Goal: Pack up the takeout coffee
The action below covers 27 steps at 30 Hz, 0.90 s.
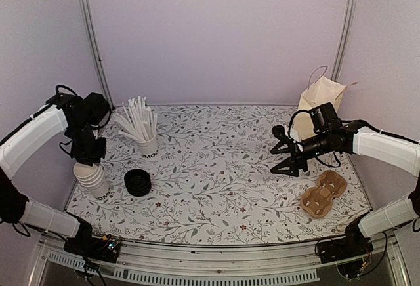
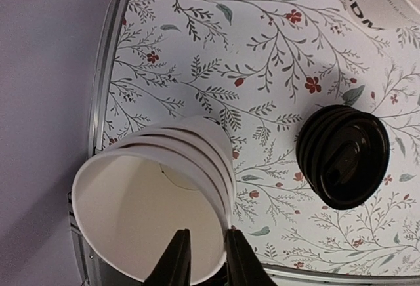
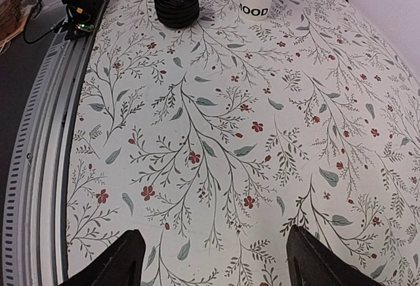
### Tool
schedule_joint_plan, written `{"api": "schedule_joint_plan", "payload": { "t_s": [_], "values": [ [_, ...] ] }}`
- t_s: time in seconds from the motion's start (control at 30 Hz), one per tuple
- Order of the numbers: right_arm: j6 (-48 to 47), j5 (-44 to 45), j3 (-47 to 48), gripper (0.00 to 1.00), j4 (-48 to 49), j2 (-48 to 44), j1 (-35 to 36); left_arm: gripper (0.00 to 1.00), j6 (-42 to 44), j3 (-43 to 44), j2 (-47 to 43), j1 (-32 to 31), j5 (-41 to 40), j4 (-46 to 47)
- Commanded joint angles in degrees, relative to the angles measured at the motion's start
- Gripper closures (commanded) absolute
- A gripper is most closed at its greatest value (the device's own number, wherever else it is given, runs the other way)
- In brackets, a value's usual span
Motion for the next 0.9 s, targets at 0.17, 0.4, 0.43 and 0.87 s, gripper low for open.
{"api": "schedule_joint_plan", "payload": {
  "t_s": [0.17,0.4,0.43,0.87],
  "values": [
    [-0.7,0.7,-0.5,0.23,-0.1,-0.2,0.4,0.86,1.3,-0.5,1.9,0.7,1.1,-0.1],
    [-0.8,0.9,-0.6,0.24,-0.2,-0.1,0.4,0.97,1.5,-0.3,2.7,0.8,1.1,0.0],
    [-0.8,1.0,-0.6,0.24,-0.2,-0.1,0.4,0.99,1.6,0.2,2.9,0.8,1.0,0.1],
    [-0.6,1.4,-0.6,0.25,-0.1,0.5,0.4,1.0,7.1,14.4,11.4,2.1,-7.7,-0.4]
  ]
}}
